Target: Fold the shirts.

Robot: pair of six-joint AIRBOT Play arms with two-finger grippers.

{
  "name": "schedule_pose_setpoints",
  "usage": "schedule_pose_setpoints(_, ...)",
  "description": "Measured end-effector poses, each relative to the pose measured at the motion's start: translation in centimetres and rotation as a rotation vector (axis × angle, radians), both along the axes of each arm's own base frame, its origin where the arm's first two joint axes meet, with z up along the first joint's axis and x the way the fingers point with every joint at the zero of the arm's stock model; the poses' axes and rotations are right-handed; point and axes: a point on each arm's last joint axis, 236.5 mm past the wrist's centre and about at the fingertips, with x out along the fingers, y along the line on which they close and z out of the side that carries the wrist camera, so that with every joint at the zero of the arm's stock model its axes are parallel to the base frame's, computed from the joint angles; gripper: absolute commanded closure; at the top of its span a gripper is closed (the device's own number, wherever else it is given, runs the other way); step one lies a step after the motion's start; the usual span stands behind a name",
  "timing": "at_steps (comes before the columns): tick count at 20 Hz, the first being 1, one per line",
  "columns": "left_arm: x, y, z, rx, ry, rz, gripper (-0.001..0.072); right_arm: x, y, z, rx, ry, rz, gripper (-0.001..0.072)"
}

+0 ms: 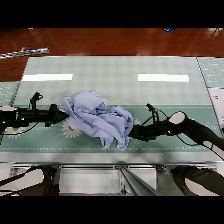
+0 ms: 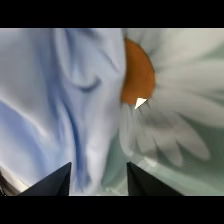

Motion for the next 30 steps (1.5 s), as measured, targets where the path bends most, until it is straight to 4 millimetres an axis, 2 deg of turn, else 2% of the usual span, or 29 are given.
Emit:
schedule_pose_setpoints(1, 0.0, 0.0, 0.0, -0.001, 0.001, -0.001, 0.0688, 0.5, 0.6, -0.2, 0.003, 0.003, 0.003, 0.0401)
schedule_pose_setpoints(2, 0.0, -0.1, 0.0, -0.003, 0.001, -0.002, 0.0688, 1.1, 1.0, -0.4, 0.0, -0.003, 0.008, 0.0521)
schedule_pose_setpoints(5, -0.2, -0.2, 0.2, -0.012, 0.004, -0.011, 0.0688, 3.2, 2.3, -0.2, 0.01, -0.05, 0.035, 0.0672)
schedule_pose_setpoints(8, 0.2, -0.3, 1.0, -0.021, -0.023, -0.018, 0.0688, 5.7, 3.4, 1.7, 0.033, -0.141, 0.089, 0.0692)
schedule_pose_setpoints(10, 2.1, -0.4, 3.8, -0.06, -0.113, -0.008, 0.0689, 7.8, 3.6, 4.7, 0.039, -0.231, 0.151, 0.0693)
schedule_pose_setpoints(11, 3.5, -0.4, 6.4, -0.095, -0.187, 0.003, 0.0689, 9.8, 3.2, 7.0, 0.029, -0.304, 0.159, 0.0693)
schedule_pose_setpoints(12, 5.4, 0.0, 9.9, -0.121, -0.288, 0.024, 0.0689, 11.9, 2.6, 9.7, 0.01, -0.383, 0.161, 0.0693)
schedule_pose_setpoints(14, 8.6, 1.0, 18.2, -0.147, -0.518, 0.054, 0.069, 16.2, 0.4, 17.3, -0.033, -0.579, 0.137, 0.0694)
schedule_pose_setpoints(16, 10.8, 2.4, 27.8, -0.102, -0.778, 0.083, 0.069, 19.9, -3.1, 26.8, -0.095, -0.811, 0.075, 0.0694)
schedule_pose_setpoints(18, 10.8, 2.8, 37.5, -0.033, -1.019, 0.083, 0.069, 20.9, -6.7, 37.1, -0.15, -1.033, 0.002, 0.0694)
schedule_pose_setpoints(20, 8.7, 2.2, 46.0, 0.058, -1.219, 0.056, 0.069, 19.0, -9.6, 46.2, -0.196, -1.227, -0.056, 0.0693)
schedule_pose_setpoints(22, 5.7, 1.3, 51.9, 0.193, -1.358, 0.021, 0.0689, 15.3, -11.8, 52.9, -0.243, -1.383, -0.107, 0.0693)
schedule_pose_setpoints(23, 4.0, 0.8, 54.0, 0.275, -1.405, 0.008, 0.0689, 13.2, -12.7, 55.2, -0.27, -1.442, -0.127, 0.0693)
schedule_pose_setpoints(24, 2.5, 0.5, 55.4, 0.353, -1.436, 0.0, 0.0689, 10.8, -13.4, 57.2, -0.298, -1.5, -0.148, 0.0693)
schedule_pose_setpoints(26, -0.5, 0.1, 56.8, 0.506, -1.462, -0.01, 0.0689, 6.5, -14.9, 59.8, -0.365, -1.576, -0.192, 0.0693)
schedule_pose_setpoints(28, -3.1, -0.3, 56.9, 0.625, -1.452, -0.017, 0.0689, 2.9, -16.7, 61.0, -0.445, -1.617, -0.251, 0.0693)
schedule_pose_setpoints(30, -5.2, -0.6, 55.5, 0.708, -1.411, -0.042, 0.0689, 0.3, -18.9, 60.6, -0.533, -1.6, -0.318, 0.0693)
